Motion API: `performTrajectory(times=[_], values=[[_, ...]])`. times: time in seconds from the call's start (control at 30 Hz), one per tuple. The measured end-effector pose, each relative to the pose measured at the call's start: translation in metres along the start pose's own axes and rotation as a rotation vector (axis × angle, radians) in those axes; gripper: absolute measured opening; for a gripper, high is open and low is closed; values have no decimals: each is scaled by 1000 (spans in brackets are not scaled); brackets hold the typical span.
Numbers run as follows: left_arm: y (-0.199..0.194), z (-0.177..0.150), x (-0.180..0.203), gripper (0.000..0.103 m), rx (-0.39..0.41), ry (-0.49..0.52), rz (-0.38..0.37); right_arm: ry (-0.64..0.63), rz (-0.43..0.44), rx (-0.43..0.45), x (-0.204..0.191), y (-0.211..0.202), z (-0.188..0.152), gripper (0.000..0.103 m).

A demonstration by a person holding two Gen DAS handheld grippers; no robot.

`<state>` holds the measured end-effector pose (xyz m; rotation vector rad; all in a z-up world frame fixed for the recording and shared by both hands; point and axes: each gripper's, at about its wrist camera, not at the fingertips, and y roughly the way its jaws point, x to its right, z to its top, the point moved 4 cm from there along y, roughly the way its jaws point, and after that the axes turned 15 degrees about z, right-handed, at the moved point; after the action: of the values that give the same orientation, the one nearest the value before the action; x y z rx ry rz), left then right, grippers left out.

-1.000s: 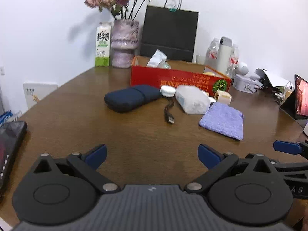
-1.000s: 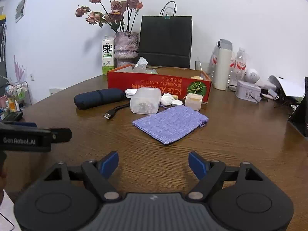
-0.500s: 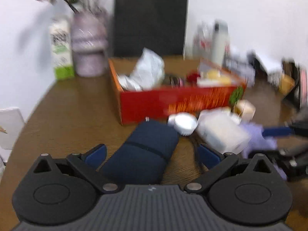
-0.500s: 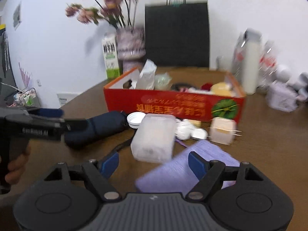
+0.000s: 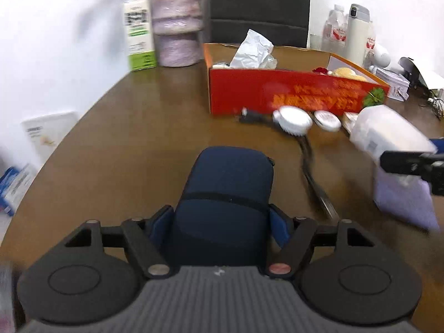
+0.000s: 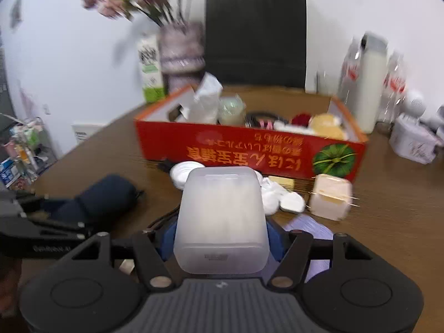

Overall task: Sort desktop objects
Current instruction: 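Grasp the navy pouch with the left tool while the right tool grasps the white plastic box, then carry pouch and plastic box into the cardboard box and open both tools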

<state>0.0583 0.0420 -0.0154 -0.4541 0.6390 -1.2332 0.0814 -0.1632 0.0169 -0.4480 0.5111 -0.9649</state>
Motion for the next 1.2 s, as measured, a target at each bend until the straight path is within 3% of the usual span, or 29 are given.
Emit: performTrajectory(times=[0.13,0.27,0.3,0.4,0.5,0.57,0.63,0.67,0.7,0.77,0.87,0.97,1.07,1.2], values=[[-52,-41,8,74,8,-29,51,14,59,-44,-13,-38,-42,63],[-84,-62,19,76,9,0,61,-36,-16,-88,-26,-59,-75,63],[-91,-65,20,81,-2,-1,46,-39,-30,-95,-27,-64,-81,63],[-102,-64,18,97,22,-9,5,-6,-62,-87,-28,-80,-97,63],[-96,-55,14,102,69,-20,17,35,-108,-54,-23,-89,-99,69],[-80,-50,15,102,25,-28,-30,37,-121,-35,-22,-90,-95,79],[-65,-50,18,99,-46,-39,-56,31,-113,-40,-23,-82,-94,79],[-65,-50,21,93,-18,-29,-52,32,-119,-45,-22,-76,-94,78],[-66,-50,24,72,2,-7,-36,29,-119,-48,-23,-73,-96,68],[-74,-52,29,63,37,7,-22,28,-119,-52,-25,-71,-98,64],[-87,-59,24,61,41,-86,-91,45,-52,-25,-32,-79,-97,63],[-98,-53,15,60,50,-149,-109,45,-6,38,-37,-94,-81,63],[-105,-21,4,60,127,-178,-128,28,3,85,-32,-105,-53,63],[-96,53,-4,60,253,-205,-123,19,4,171,-9,-105,7,64]])
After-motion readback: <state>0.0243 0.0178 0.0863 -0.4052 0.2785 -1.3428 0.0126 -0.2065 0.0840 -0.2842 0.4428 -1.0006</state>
